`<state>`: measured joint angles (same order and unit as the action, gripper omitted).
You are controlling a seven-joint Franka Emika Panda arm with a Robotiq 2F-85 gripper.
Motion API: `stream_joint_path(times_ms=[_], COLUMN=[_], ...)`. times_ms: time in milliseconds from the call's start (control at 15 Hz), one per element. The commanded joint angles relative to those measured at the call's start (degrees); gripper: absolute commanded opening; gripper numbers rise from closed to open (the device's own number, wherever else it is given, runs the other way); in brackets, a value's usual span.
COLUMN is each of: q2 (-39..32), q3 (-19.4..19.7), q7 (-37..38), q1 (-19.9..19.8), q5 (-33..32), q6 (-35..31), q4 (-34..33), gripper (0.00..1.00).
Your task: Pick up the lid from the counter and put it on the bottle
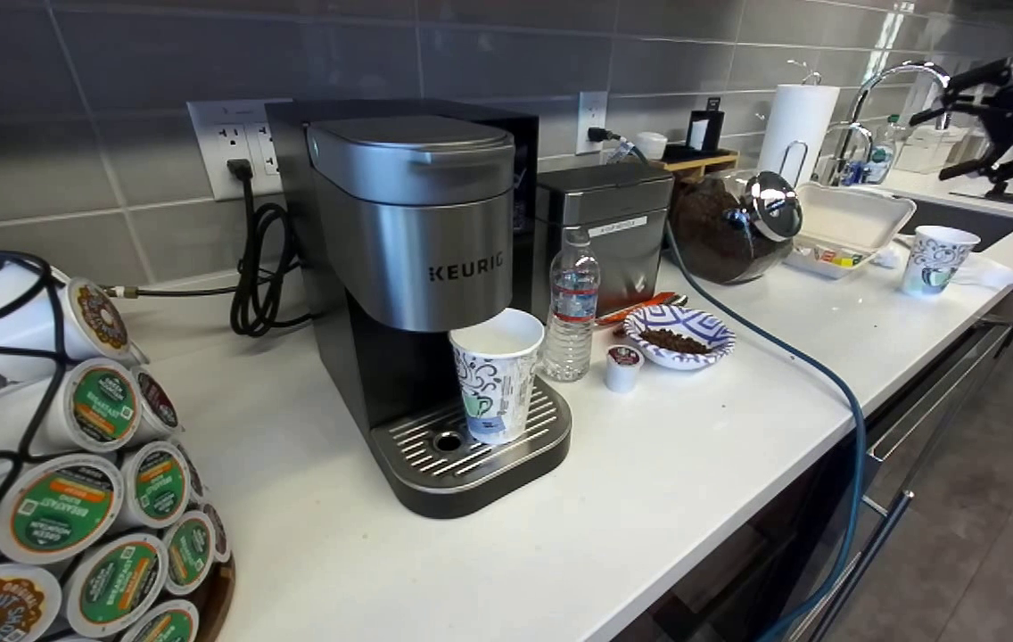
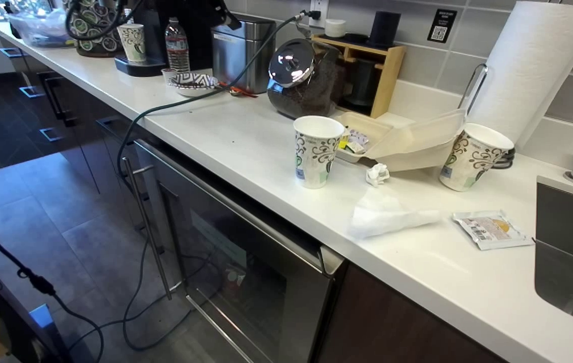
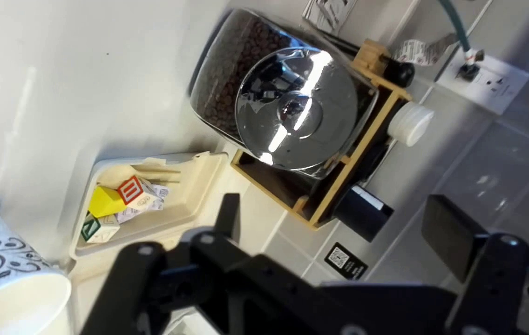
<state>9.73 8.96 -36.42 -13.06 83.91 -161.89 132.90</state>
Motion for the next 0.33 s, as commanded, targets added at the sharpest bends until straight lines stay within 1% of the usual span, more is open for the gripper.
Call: stream_joint_path(times_ms=[0,133,200,267], q2=[12.6,14.68,11.12,12.8], q3=[3.72,7.67,5.56,6.92], q7=[-5.22,-8.4,-5.38,-6.65], q1=[-2.91,-4.28,-2.59,-3.46], q5=[-8.24,-10.56,-8.4,-9.13], q6=[11.35,20.65,14.0,17.55], q4=[9.12,8.49,6.43,6.87], gripper=[1.0,1.0,1.0,1.0])
